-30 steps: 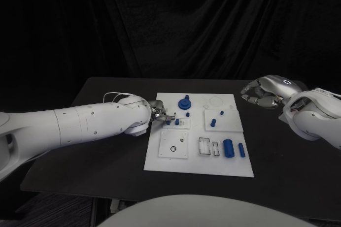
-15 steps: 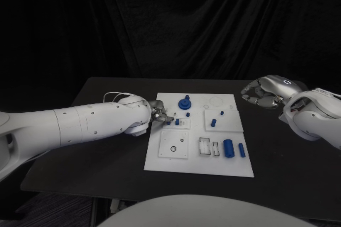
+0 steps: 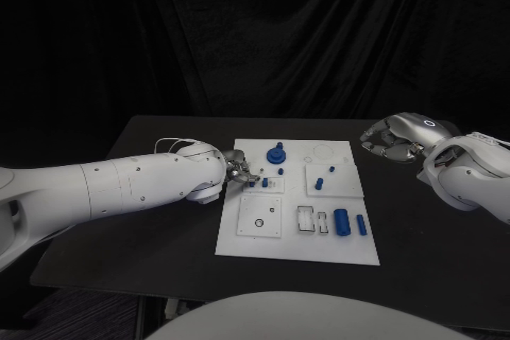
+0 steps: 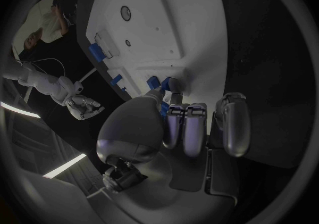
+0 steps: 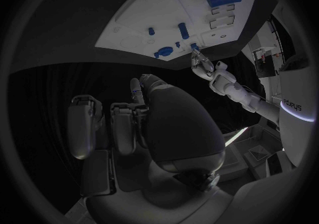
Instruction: Assemble the parts on the task board
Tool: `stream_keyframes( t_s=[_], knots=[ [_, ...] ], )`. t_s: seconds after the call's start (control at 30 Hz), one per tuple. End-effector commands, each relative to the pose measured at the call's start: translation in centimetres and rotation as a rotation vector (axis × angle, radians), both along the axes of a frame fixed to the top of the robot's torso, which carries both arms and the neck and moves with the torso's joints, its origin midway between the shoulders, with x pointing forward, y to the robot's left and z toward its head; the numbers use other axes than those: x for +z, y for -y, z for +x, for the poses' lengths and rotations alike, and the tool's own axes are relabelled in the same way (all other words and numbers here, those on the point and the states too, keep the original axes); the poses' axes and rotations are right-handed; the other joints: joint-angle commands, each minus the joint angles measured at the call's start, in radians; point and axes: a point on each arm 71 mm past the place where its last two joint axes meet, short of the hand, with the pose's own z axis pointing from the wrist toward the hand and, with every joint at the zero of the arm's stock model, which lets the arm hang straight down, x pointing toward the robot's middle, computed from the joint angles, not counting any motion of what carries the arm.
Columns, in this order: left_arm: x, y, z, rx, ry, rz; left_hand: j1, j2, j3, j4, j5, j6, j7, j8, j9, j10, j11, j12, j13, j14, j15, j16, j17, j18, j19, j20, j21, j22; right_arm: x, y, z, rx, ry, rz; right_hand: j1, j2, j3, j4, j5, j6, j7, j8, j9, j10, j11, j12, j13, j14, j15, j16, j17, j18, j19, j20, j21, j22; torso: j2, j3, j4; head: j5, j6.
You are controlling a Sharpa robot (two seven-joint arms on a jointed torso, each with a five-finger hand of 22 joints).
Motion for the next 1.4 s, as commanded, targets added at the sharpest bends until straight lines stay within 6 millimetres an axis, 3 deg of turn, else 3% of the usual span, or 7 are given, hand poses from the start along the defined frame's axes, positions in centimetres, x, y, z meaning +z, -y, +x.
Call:
stream_keyframes(
  t_s=[0.03, 0.17, 0.27, 0.7, 0.87, 1.03, 1.4],
  knots=[
    [-0.47, 0.27, -0.37, -0.023, -0.026, -0.001, -0.008, -0.017, 0.01, 0.011, -0.048, 0.008, 0.007, -0.017, -0.014, 0.106, 0.009, 0.003, 0.261, 0.102, 0.008, 0.003, 0.263, 0.011, 0.009, 0.007, -0.008, 0.198, -0.13, 0.13, 0.01, -0.016, -0.005, -0.004, 0.006, 0.0, 0.004, 0.001, 0.006, 0.006, 0.0, -0.003, -0.001, 0.046, 0.008, -0.006, 0.217, 0.083, 0.009, -0.006, 0.222, 0.009, 0.014, 0.006, -0.006, 0.21, 0.0, -0.0005, -0.0001, 0.0, 0.0],
    [-0.56, 0.26, -0.41, -0.022, -0.027, 0.0, -0.044, -0.022, -0.005, 0.039, -0.166, 0.019, 0.014, -0.034, -0.027, 0.106, 0.016, 0.003, 0.261, 0.102, 0.013, 0.003, 0.263, 0.011, 0.01, 0.011, -0.007, 0.199, -0.14, 0.14, 0.01, -0.017, -0.005, -0.004, 0.006, 0.0, 0.004, 0.001, 0.006, 0.006, 0.0, -0.003, -0.001, 0.046, 0.008, -0.006, 0.217, 0.083, 0.009, -0.006, 0.222, 0.009, 0.014, 0.006, -0.006, 0.21, 0.0, -0.0002, -0.0002, -0.001, 0.0],
    [-0.63, 0.22, -0.45, -0.019, -0.03, 0.003, -0.073, -0.018, -0.022, 0.042, -0.212, 0.023, 0.016, -0.043, -0.032, 0.106, 0.018, 0.003, 0.261, 0.102, 0.015, 0.003, 0.263, 0.012, 0.009, 0.014, -0.008, 0.198, -0.16, 0.16, 0.01, -0.017, -0.005, -0.004, 0.006, 0.0, 0.004, 0.001, 0.006, 0.006, 0.0, -0.003, -0.001, 0.046, 0.008, -0.006, 0.217, 0.083, 0.009, -0.006, 0.222, 0.009, 0.014, 0.006, -0.006, 0.21, 0.0, 0.0002, 0.0, -0.002, 0.0],
    [-1.01, -0.1, -0.76, 0.002, -0.064, 0.04, -0.095, -0.019, -0.046, 0.038, -0.243, 0.023, 0.018, -0.057, -0.039, 0.106, 0.02, 0.003, 0.261, 0.102, 0.017, 0.003, 0.263, 0.012, 0.009, 0.016, -0.009, 0.198, -0.37, 0.24, -0.04, -0.021, -0.011, -0.006, 0.006, -0.002, 0.006, 0.001, 0.006, 0.006, 0.0, -0.003, -0.002, 0.045, 0.008, -0.007, 0.216, 0.082, 0.009, -0.007, 0.22, 0.01, 0.013, 0.006, -0.009, 0.209, -0.002, -0.0003, -0.0008, 0.0, 0.0],
    [-1.09, -0.16, -0.84, 0.002, -0.071, 0.046, -0.047, -0.019, -0.037, 0.006, -0.194, 0.025, 0.017, -0.071, -0.043, 0.106, 0.02, 0.003, 0.261, 0.102, 0.016, 0.003, 0.263, 0.013, 0.009, 0.016, -0.011, 0.197, -0.4, 0.26, -0.05, -0.022, -0.012, -0.006, 0.006, -0.002, 0.006, 0.001, 0.006, 0.006, 0.0, -0.003, -0.002, 0.045, 0.008, -0.007, 0.216, 0.082, 0.009, -0.007, 0.22, 0.01, 0.013, 0.006, -0.009, 0.209, -0.002, -0.0004, -0.0003, -0.001, 0.0],
    [-1.1, -0.18, -0.92, 0.002, -0.074, 0.047, -0.009, -0.017, -0.014, -0.019, -0.119, 0.024, 0.015, -0.085, -0.047, 0.106, 0.018, 0.003, 0.261, 0.102, 0.015, 0.003, 0.263, 0.013, 0.009, 0.015, -0.012, 0.197, -0.42, 0.25, -0.05, -0.022, -0.012, -0.006, 0.006, -0.002, 0.006, 0.001, 0.006, 0.006, 0.0, -0.003, -0.002, 0.045, 0.008, -0.007, 0.216, 0.082, 0.009, -0.007, 0.22, 0.01, 0.013, 0.006, -0.009, 0.209, -0.001, -0.0005, 0.0008, 0.0, 0.0],
    [-1.16, -0.33, -1.04, 0.0, -0.083, 0.053, 0.0, -0.023, 0.009, -0.027, -0.059, 0.019, 0.016, -0.096, -0.048, 0.106, 0.018, 0.003, 0.261, 0.102, 0.015, 0.003, 0.263, 0.013, 0.008, 0.014, -0.015, 0.196, -0.47, 0.23, -0.05, -0.021, -0.013, -0.006, 0.006, -0.002, 0.006, 0.001, 0.006, 0.006, 0.0, -0.003, -0.002, 0.045, 0.008, -0.007, 0.216, 0.082, 0.009, -0.007, 0.22, 0.01, 0.013, 0.006, -0.009, 0.209, 0.0, -0.0004, 0.0007, 0.001, 0.0]
  ],
)
